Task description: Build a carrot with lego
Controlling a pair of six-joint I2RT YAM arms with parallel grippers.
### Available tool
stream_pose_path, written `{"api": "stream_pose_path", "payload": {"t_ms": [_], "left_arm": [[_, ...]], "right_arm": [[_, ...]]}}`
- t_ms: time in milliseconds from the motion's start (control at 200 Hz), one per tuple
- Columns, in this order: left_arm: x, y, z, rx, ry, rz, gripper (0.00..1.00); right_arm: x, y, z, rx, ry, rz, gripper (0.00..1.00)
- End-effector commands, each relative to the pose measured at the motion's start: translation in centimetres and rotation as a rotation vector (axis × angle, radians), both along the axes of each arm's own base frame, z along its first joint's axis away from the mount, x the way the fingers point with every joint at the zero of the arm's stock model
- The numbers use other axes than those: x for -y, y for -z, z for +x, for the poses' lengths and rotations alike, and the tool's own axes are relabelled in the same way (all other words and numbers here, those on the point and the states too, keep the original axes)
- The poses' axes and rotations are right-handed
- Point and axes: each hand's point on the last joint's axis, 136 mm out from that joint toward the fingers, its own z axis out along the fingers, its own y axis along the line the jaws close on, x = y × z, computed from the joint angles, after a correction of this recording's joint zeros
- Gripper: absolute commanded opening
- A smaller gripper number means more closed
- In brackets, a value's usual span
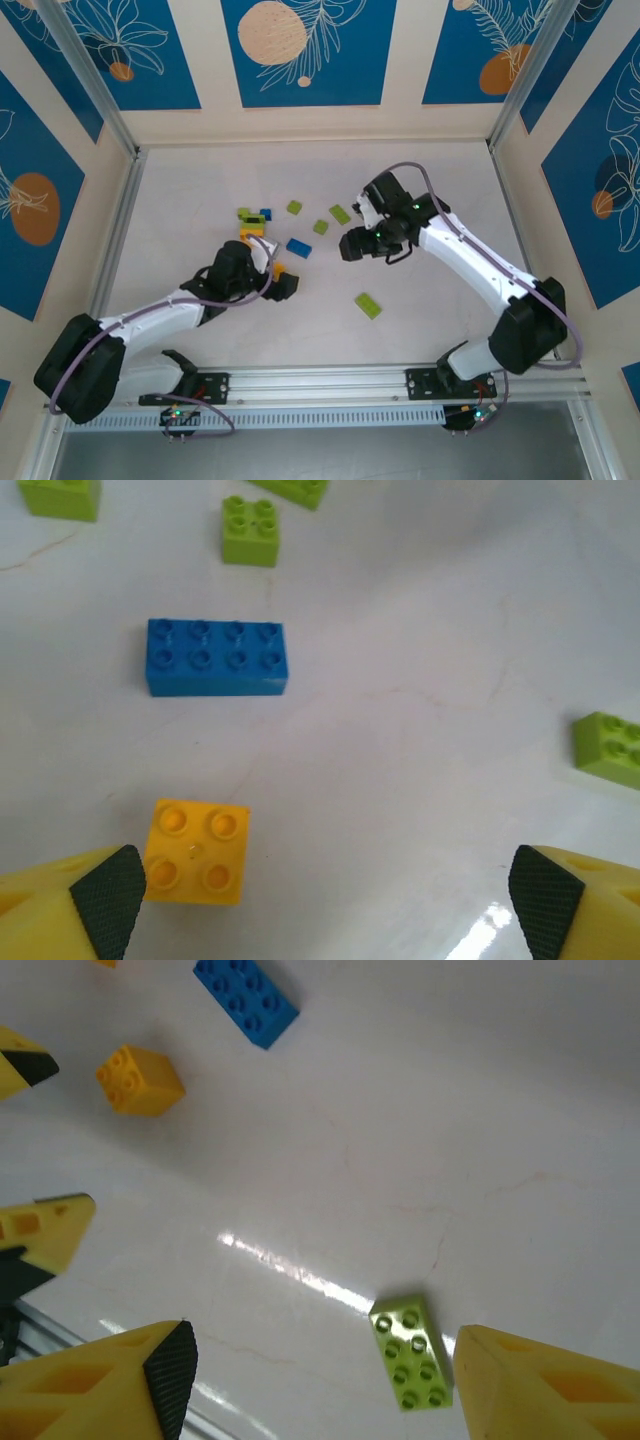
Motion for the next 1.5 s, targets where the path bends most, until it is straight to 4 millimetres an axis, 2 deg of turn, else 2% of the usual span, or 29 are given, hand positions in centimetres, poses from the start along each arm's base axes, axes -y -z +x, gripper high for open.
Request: {"api": "stream_pose_path", "payload": {"t_ms": [0, 85, 195, 250, 285, 375, 460, 585, 775, 1015, 1290, 1495], "left_arm": [[-0.5, -2.5, 2.4, 0.187, -0.106, 0.023, 0.98], [-1.8, -3.6, 2.4, 0.242, -0.163, 0.012, 0.99], [-4.4, -6.5, 2.3, 0.325, -0.266, 0.011, 1.00], [-5.9, -7.7, 2.3, 0.344, -0.326, 0.018, 1.00], [-7.0, -8.2, 2.4, 0.338, -0.362, 0.025, 1.00], [-10.8, -7.7, 3.2, 0.246, -0.511, 0.050, 1.00], [-13.8, -6.3, 3.5, 0.139, -0.611, -0.025, 1.00], [-15.8, -4.8, 3.3, 0.091, -0.668, -0.058, 1.00], [-16.5, -4.0, 3.1, 0.068, -0.678, -0.048, 1.00], [-16.7, -3.9, 3.2, 0.070, -0.677, -0.047, 1.00], [-16.8, -4.1, 3.2, 0.073, -0.673, -0.054, 1.00], [-16.6, -4.1, 3.2, 0.072, -0.668, -0.058, 1.00]], "right_arm": [[-0.8, 0.2, 2.9, 0.100, -0.131, -0.048, 0.70], [-1.7, 0.8, 5.1, 0.107, -0.170, -0.023, 0.69], [-3.5, 1.8, 7.8, 0.102, -0.238, -0.015, 0.66], [-5.8, 2.4, 7.7, 0.115, -0.374, 0.006, 0.66], [-6.6, 3.4, 8.2, 0.136, -0.429, -0.048, 0.67], [-8.5, 6.2, 8.6, 0.057, -0.519, -0.148, 0.68], [-10.0, 8.3, 9.2, 0.057, -0.578, -0.201, 0.68], [-11.5, 9.7, 9.9, 0.048, -0.617, -0.212, 0.67], [-12.0, 12.5, 10.2, 0.019, -0.668, -0.281, 0.65], [-12.6, 13.7, 9.7, 0.001, -0.707, -0.299, 0.65], [-13.3, 13.2, 9.1, 0.005, -0.718, -0.284, 0.65], [-13.7, 11.2, 9.3, 0.045, -0.685, -0.244, 0.65]]}}
